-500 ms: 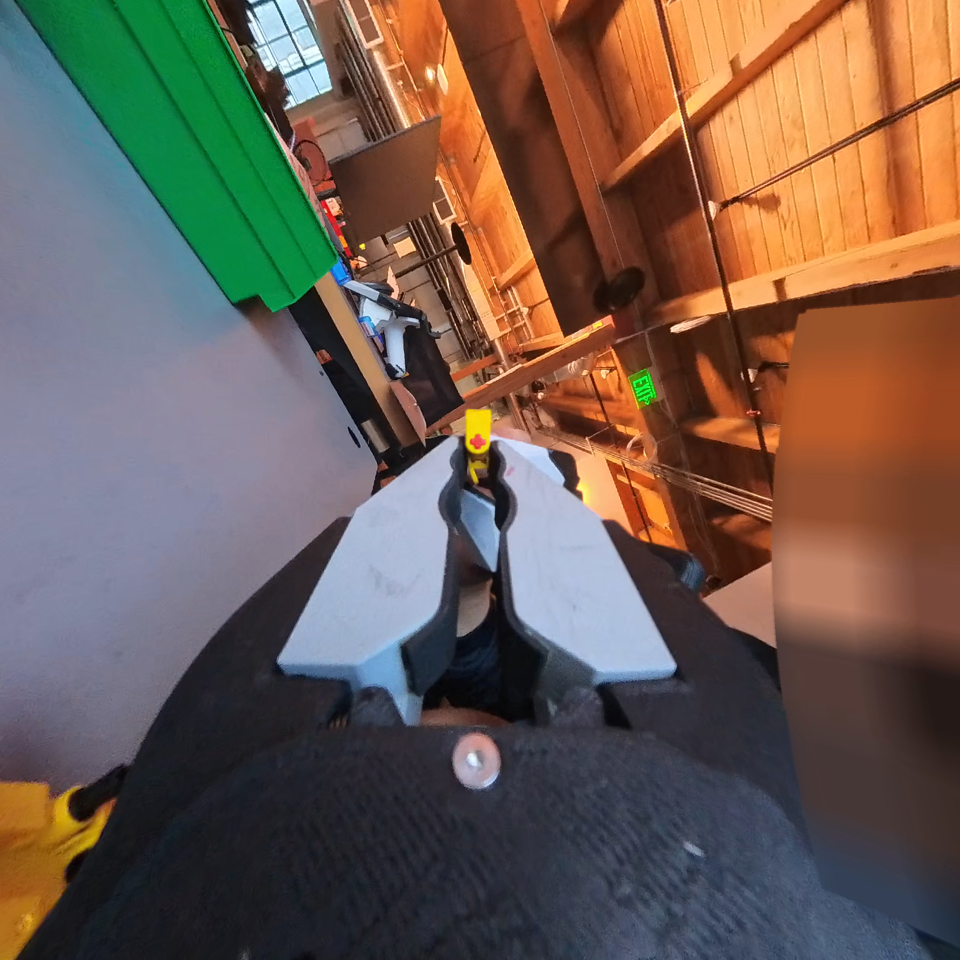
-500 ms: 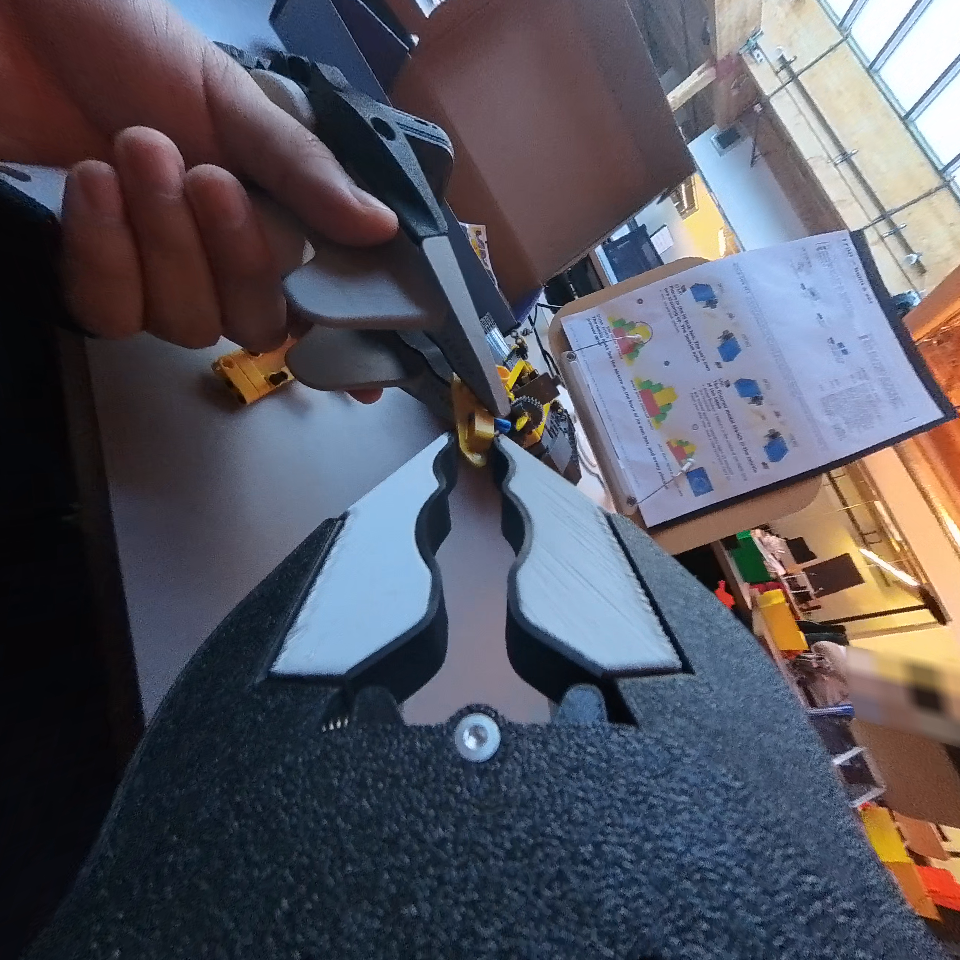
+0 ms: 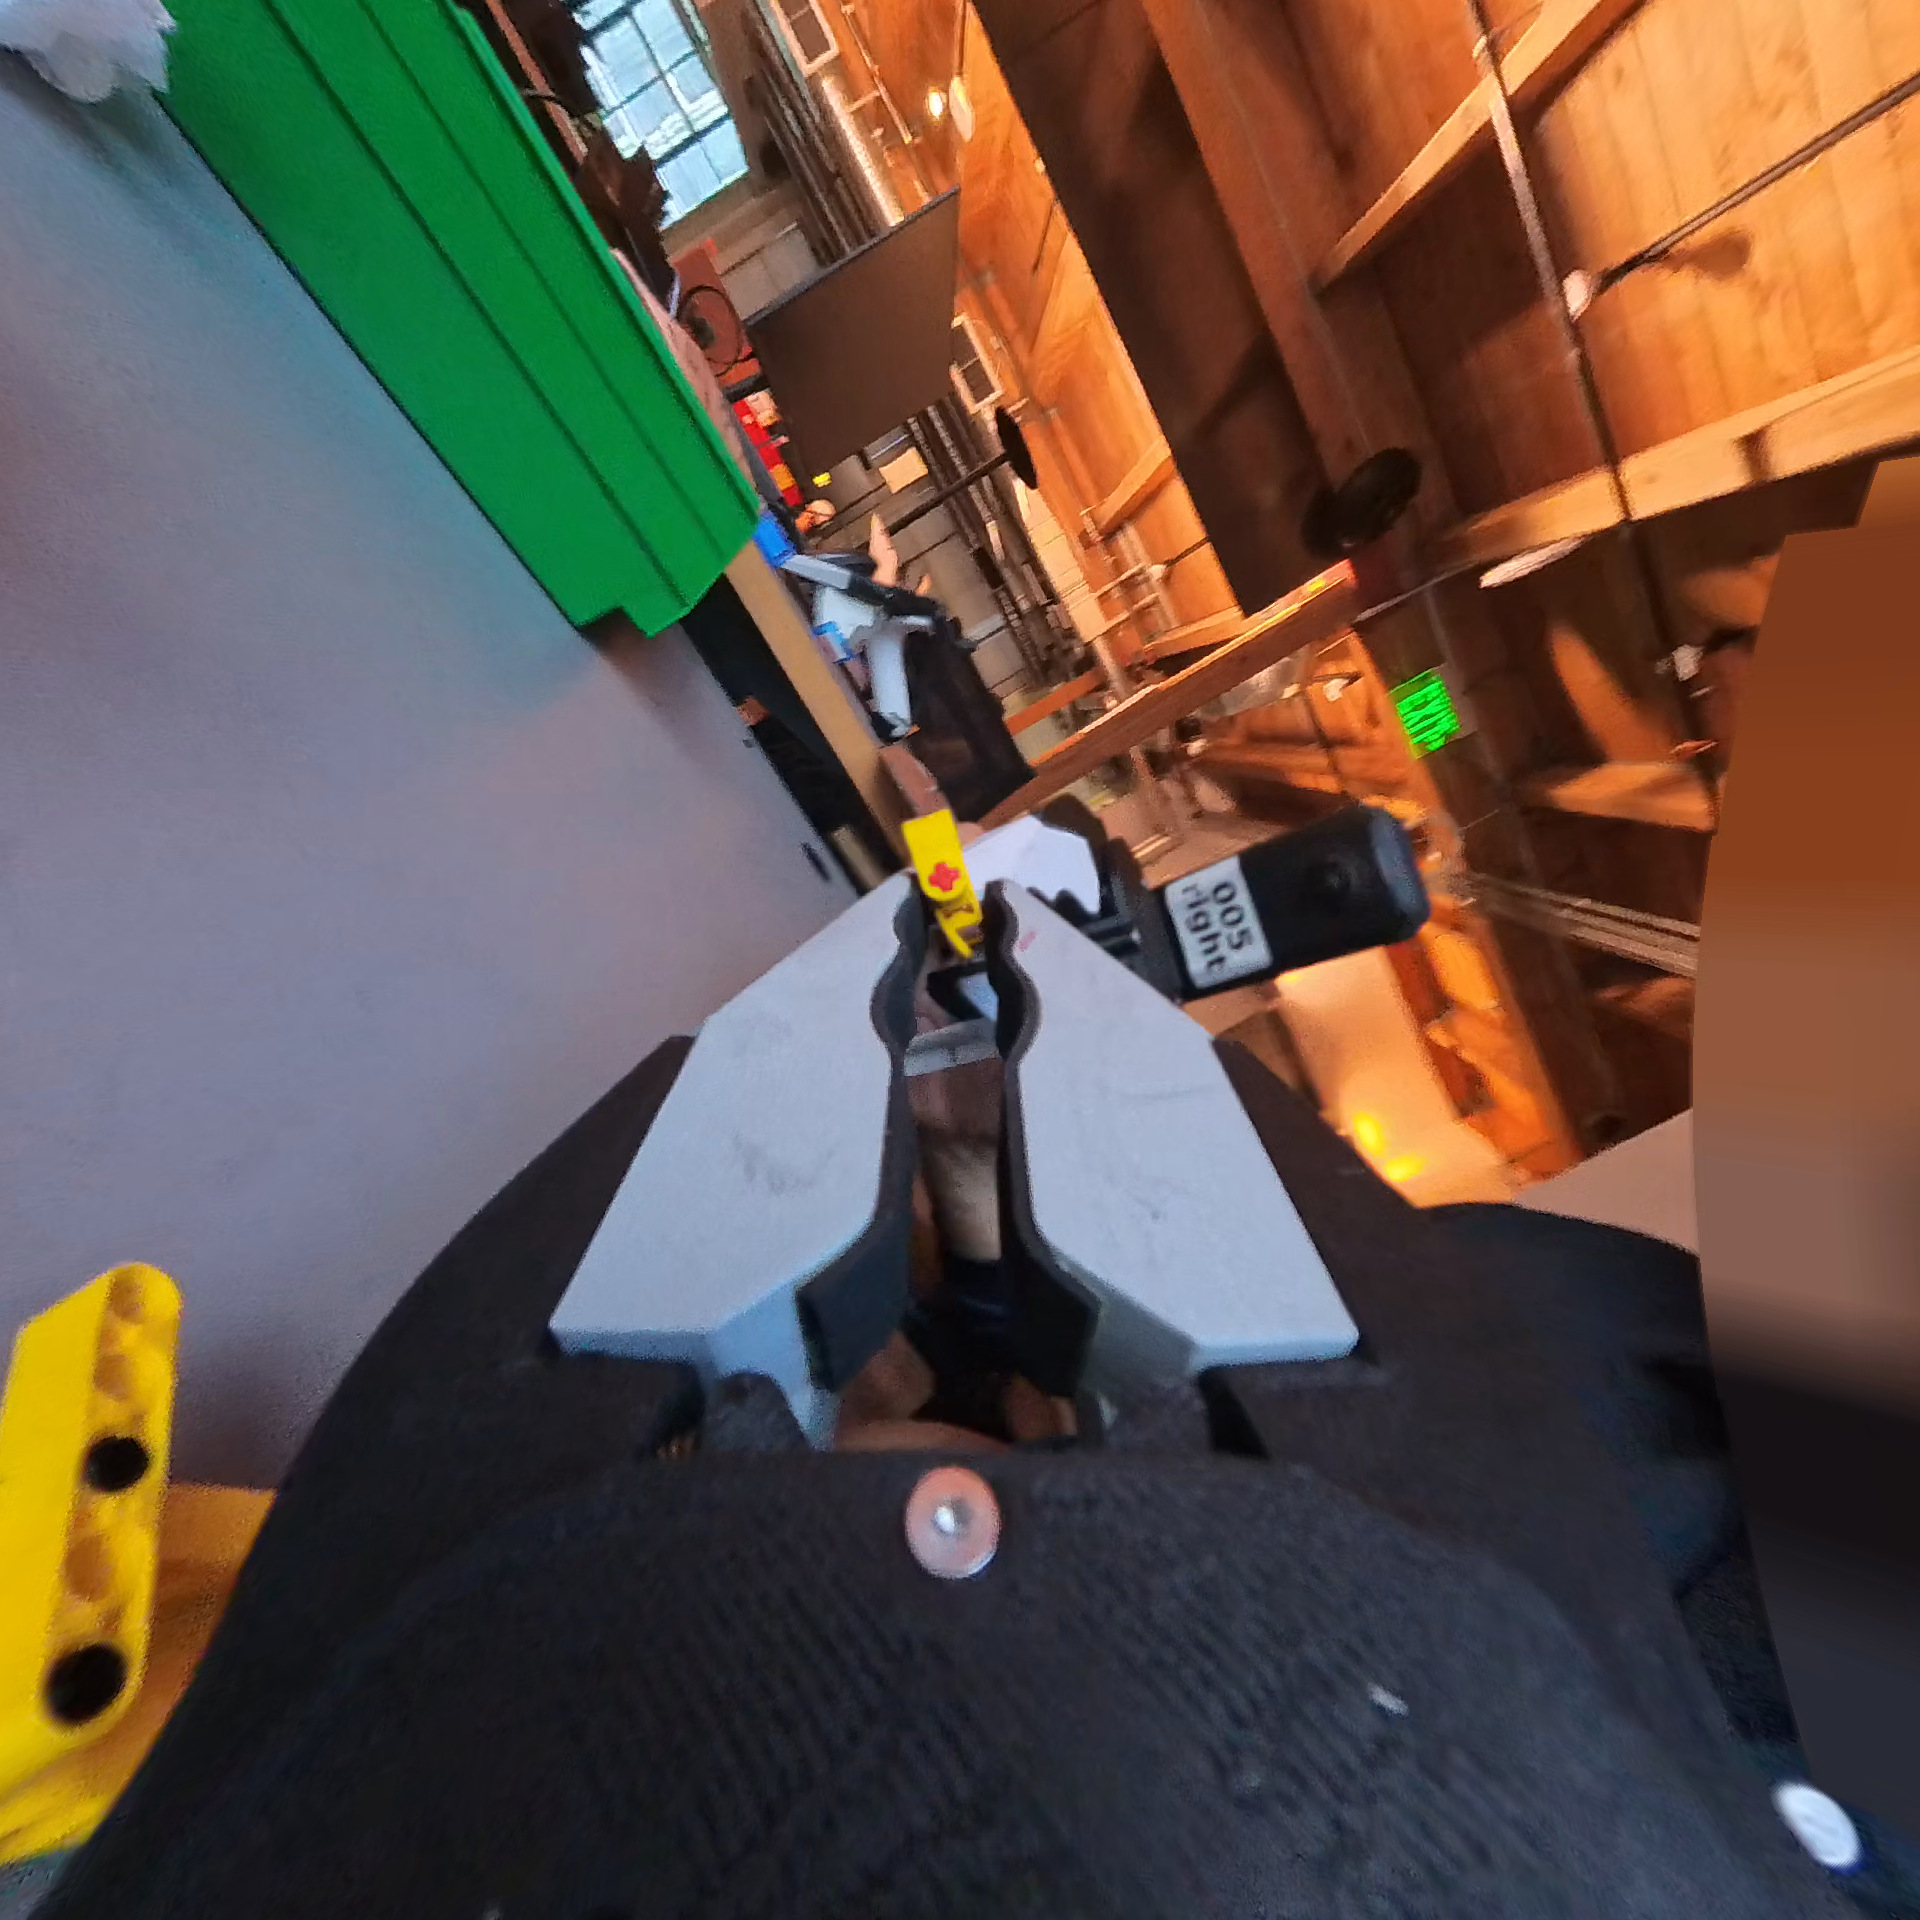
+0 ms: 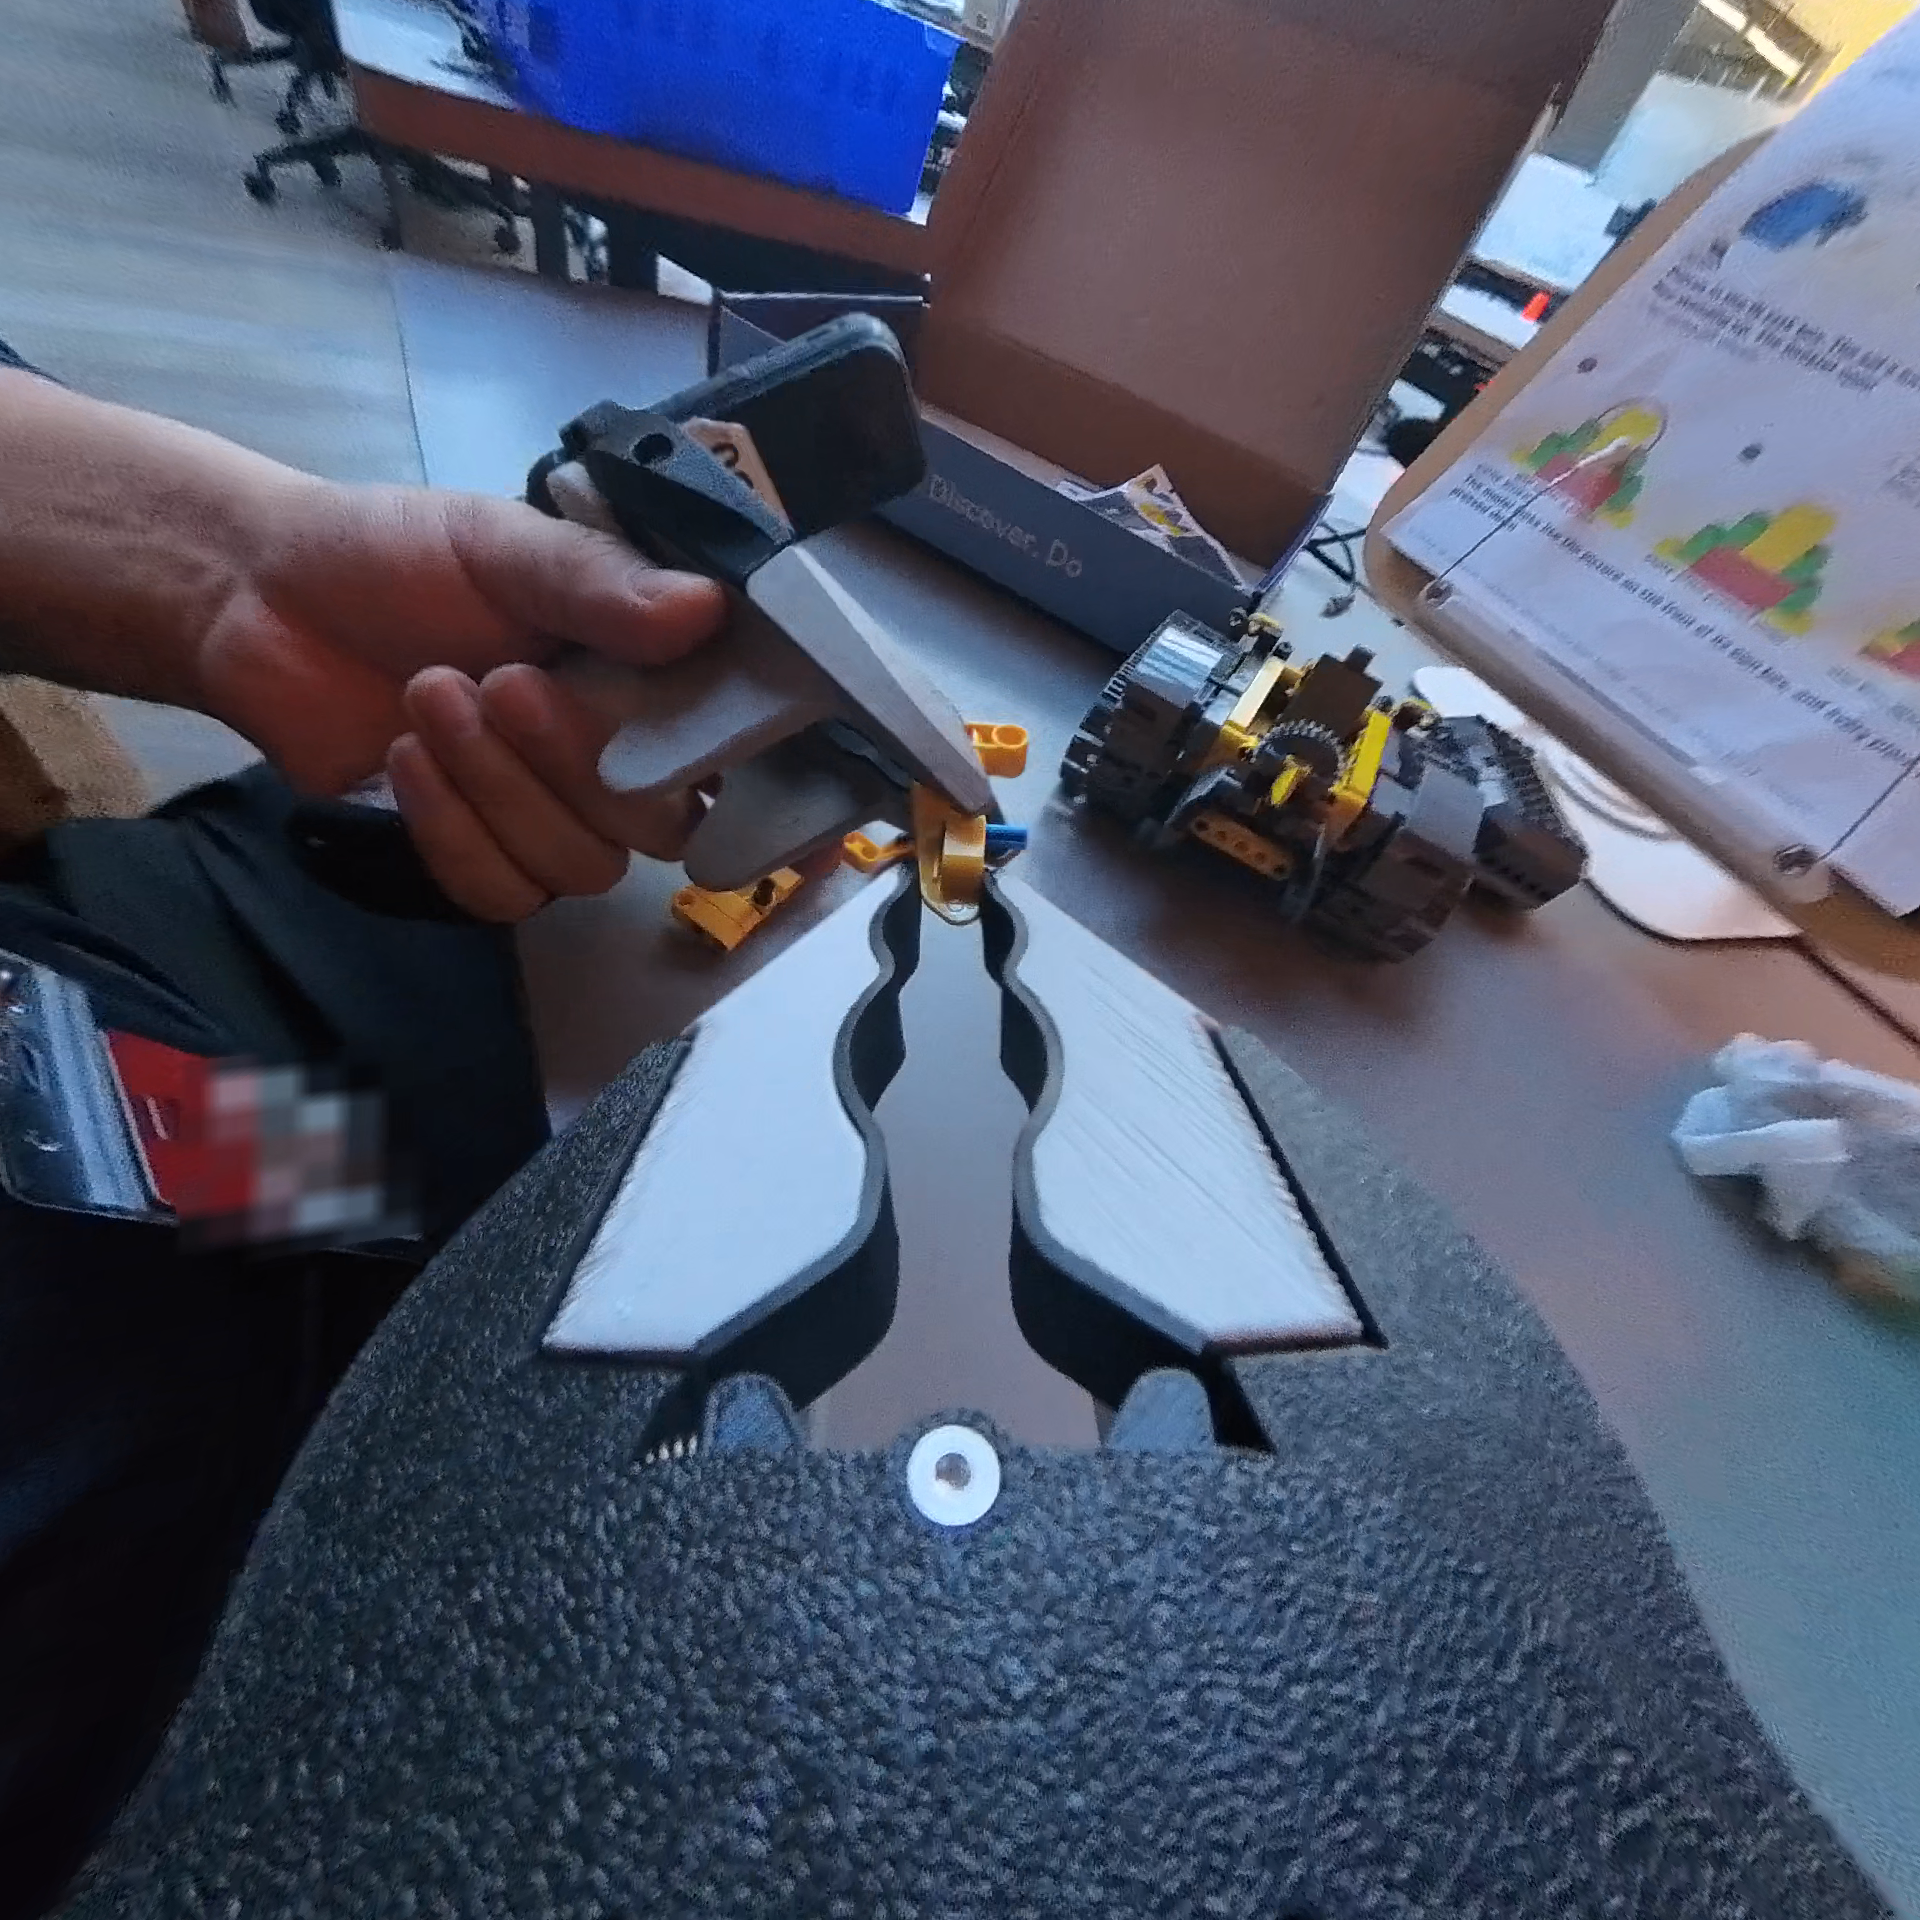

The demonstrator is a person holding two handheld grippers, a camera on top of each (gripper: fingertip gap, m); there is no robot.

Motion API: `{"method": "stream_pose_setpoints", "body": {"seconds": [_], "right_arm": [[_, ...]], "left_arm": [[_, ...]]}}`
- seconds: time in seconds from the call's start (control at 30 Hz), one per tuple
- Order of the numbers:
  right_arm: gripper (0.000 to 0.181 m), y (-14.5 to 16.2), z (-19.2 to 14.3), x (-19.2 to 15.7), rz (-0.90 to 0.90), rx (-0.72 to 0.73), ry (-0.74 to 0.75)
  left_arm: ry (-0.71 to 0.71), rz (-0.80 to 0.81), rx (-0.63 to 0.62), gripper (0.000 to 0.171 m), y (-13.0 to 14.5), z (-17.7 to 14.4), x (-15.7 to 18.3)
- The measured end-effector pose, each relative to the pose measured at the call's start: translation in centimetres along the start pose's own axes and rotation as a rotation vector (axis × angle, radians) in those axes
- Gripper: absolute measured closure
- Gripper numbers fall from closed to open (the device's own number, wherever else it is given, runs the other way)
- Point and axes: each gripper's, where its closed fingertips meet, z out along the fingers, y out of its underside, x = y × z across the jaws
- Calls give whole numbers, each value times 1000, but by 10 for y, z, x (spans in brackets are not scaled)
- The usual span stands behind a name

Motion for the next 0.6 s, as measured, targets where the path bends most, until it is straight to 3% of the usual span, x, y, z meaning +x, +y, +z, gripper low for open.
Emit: {"method": "stream_pose_setpoints", "body": {"seconds": [0.07, 0.17, 0.23, 0.37, 0.5, 0.6], "right_arm": [[172, 1, 0, 0, 77, 20, -31], [172, 1, -2, 5, 230, 50, -79], [172, 0, -5, 6, 344, 73, -135], [172, -2, -8, 3, 529, 108, -248], [172, 0, -4, -9, 639, 88, -348], [172, 2, 0, -16, 679, 60, -378]], "left_arm": [[-37, 75, -27, 162, 0, -1, -2], [-90, 220, -74, 142, -4, -5, 0], [-123, 390, -150, 137, -5, -10, 6], [-412, 1078, -363, 112, -8, -23, -2], [-633, 1823, -430, 126, -15, -28, 1], [-619, 2061, -492, 132, 2, -25, -5]]}}
